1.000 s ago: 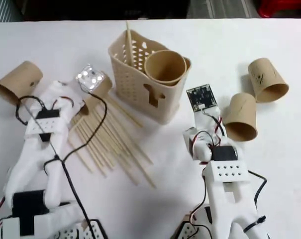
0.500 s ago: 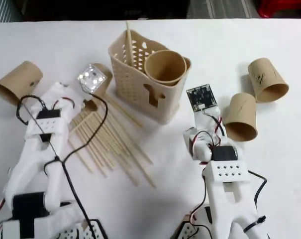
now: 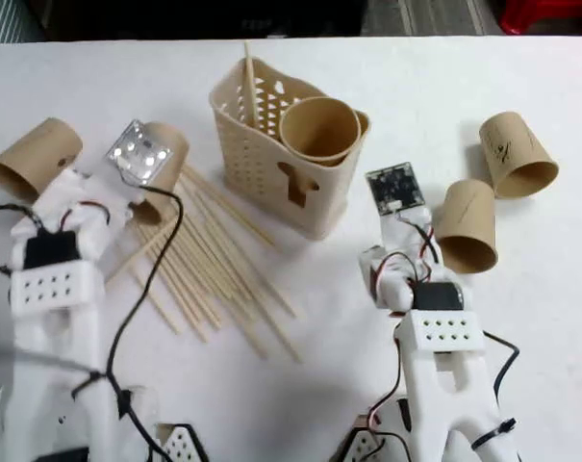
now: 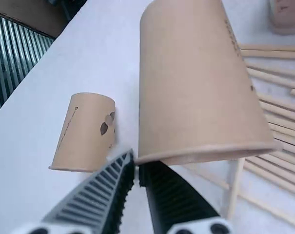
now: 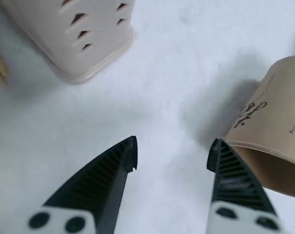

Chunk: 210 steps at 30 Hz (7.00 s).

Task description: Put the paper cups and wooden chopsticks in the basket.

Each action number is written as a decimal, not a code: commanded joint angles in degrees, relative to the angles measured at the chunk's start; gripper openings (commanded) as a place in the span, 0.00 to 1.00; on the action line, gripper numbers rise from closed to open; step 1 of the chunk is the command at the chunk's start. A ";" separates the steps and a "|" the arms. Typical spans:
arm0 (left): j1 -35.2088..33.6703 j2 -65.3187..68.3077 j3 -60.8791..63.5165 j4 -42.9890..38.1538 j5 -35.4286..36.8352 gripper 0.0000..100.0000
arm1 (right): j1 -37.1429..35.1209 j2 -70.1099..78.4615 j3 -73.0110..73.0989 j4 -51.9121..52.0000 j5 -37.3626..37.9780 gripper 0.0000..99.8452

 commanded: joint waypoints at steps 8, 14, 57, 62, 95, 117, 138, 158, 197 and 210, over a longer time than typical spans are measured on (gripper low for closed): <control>-0.57 -19.82 -0.44 16.09 0.79 0.02 | 1.27 -0.13 -0.53 -0.92 0.35 0.24; -0.57 -20.00 1.05 24.88 0.35 0.02 | 1.19 -0.13 -0.44 -0.92 0.35 0.24; 6.99 -20.53 31.91 -8.09 9.67 0.02 | 1.10 0.40 -0.26 -1.80 0.62 0.24; 6.90 -20.53 31.82 -7.91 9.67 0.02 | 1.10 0.40 -0.26 -1.80 0.62 0.24; -8.22 -20.62 19.87 7.74 -1.58 0.28 | 1.10 0.40 -0.26 -1.80 0.62 0.24; 11.30 -20.62 19.08 9.41 -12.84 0.25 | 1.10 0.40 -0.26 -1.80 0.70 0.24; 21.32 -20.62 31.03 -9.76 0.79 0.02 | 1.01 0.40 -0.26 -1.80 0.70 0.24; 17.19 -36.70 4.48 24.35 18.55 0.02 | 1.01 0.40 -0.26 -1.80 0.70 0.24; 39.25 23.78 -65.76 42.90 34.90 0.05 | 1.01 0.40 -0.26 -1.80 0.70 0.24; 38.90 40.31 -91.34 47.56 37.63 0.21 | 1.01 0.40 -0.26 -1.80 0.70 0.24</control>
